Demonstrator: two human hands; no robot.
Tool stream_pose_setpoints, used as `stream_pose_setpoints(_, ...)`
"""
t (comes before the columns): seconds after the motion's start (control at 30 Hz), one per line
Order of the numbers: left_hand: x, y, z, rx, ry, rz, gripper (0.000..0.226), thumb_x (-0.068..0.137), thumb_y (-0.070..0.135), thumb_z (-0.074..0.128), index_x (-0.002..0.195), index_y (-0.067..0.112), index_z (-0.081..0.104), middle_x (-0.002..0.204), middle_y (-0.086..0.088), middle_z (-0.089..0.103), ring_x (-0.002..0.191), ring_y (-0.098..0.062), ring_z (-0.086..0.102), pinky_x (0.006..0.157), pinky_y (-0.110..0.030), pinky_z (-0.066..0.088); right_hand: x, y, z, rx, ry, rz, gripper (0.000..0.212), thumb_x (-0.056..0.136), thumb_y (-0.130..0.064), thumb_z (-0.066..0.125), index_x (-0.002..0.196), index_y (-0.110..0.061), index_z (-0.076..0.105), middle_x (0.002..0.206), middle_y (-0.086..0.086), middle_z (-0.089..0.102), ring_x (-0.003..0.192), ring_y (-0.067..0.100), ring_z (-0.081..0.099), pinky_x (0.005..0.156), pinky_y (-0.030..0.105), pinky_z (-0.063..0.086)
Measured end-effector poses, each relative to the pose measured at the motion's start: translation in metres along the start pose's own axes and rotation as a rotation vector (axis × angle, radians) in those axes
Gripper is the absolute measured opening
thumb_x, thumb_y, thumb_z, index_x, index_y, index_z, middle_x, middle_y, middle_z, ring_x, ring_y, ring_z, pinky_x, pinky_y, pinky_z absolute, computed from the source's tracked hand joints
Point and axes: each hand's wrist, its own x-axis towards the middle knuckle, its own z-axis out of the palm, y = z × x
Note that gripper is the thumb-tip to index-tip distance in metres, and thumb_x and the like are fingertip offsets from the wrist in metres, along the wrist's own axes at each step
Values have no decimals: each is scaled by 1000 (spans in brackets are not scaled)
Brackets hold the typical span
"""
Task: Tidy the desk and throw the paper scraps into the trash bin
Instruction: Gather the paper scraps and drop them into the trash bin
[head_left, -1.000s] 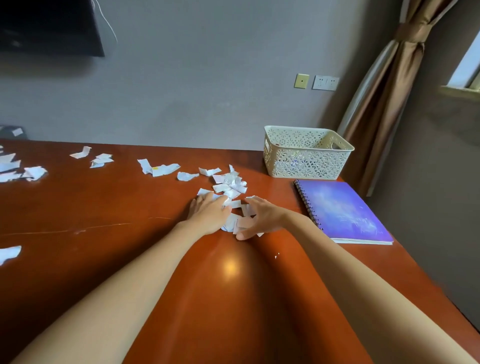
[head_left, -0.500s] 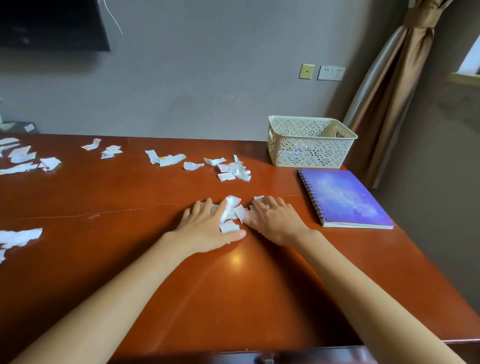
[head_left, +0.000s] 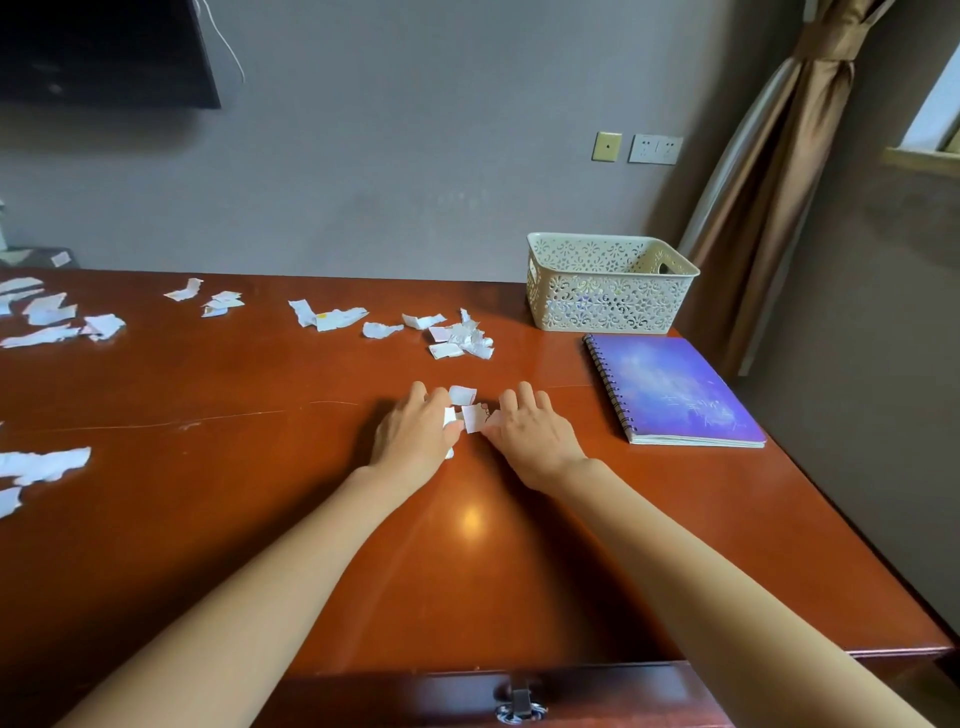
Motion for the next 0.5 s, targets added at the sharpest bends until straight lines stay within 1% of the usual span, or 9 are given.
stream_pose_setpoints(0.07, 0, 3, -1, -62, 8, -34, 30, 96, 31, 48, 121, 16, 46, 123, -6, 51, 107, -25, 58, 83, -31, 52, -2, -2, -3, 122, 25, 99, 34, 97, -19, 45, 125, -2, 36, 125, 15, 39, 114, 35, 46, 82, 37, 44)
stream_pose_setpoints(0.13, -1, 6, -1, -108, 23, -49, 28, 95, 27, 51, 120, 15, 45, 123, -5, 54, 109, -26, 58, 86, -34, 54, -2, -4, -6, 262, 51, 187, 38, 96, -25, 48, 122, 0, 36, 125, 16, 44, 111, 39, 53, 83, 41, 43)
stream_pose_setpoints(0.2, -3, 9, -3, -140, 22, -54, 27, 94, 24, 52, 118, 14, 46, 122, -6, 56, 109, -26, 59, 87, -36, 54, -3, -7, -6, 365, 50, 215, 36, 94, -21, 51, 120, -1, 36, 121, 18, 50, 107, 42, 56, 82, 41, 44)
stream_pose_setpoints(0.27, -3, 10, -5, -200, 18, -79, 26, 94, 21, 54, 117, 12, 46, 122, -8, 58, 109, -26, 59, 86, -36, 55, -3, -9, -5, 439, 60, 211, 27, 93, -15, 50, 114, -3, 37, 114, 19, 59, 102, 42, 58, 80, 41, 44)
stream_pose_setpoints(0.33, -2, 12, -10, -309, 22, -135, 26, 94, 17, 54, 118, 11, 47, 123, -11, 56, 110, -25, 57, 83, -31, 53, -4, -6, -5, 508, 67, 221, 14, 93, -8, 46, 106, -6, 42, 107, 20, 64, 98, 41, 58, 73, 36, 40)
stream_pose_setpoints(0.37, -2, 12, -13, -351, 28, -159, 25, 94, 17, 53, 118, 10, 48, 123, -11, 55, 110, -24, 55, 80, -27, 51, -4, -4, -6, 542, 70, 239, 13, 92, -4, 43, 104, -6, 47, 105, 20, 65, 97, 40, 58, 70, 32, 38)
stream_pose_setpoints(0.43, 0, 12, -18, -407, 51, -193, 26, 94, 17, 52, 119, 9, 49, 125, -11, 54, 114, -23, 52, 79, -24, 47, -3, 2, -8, 624, 86, 269, 18, 91, -3, 43, 101, -2, 58, 102, 19, 68, 93, 35, 59, 66, 25, 36)
stream_pose_setpoints(0.47, 0, 11, -20, -435, 69, -208, 27, 94, 16, 52, 120, 8, 50, 126, -11, 54, 116, -23, 51, 79, -24, 47, -5, 5, -10, 662, 96, 282, 19, 91, -4, 45, 100, -1, 62, 102, 18, 68, 87, 29, 59, 63, 22, 37)
stream_pose_setpoints(0.5, 0, 11, -24, -462, 85, -224, 28, 94, 16, 53, 120, 8, 50, 126, -11, 54, 117, -24, 50, 79, -24, 47, -7, 8, -12, 697, 108, 299, 20, 91, -4, 46, 98, 0, 64, 101, 17, 69, 80, 24, 57, 56, 18, 38)
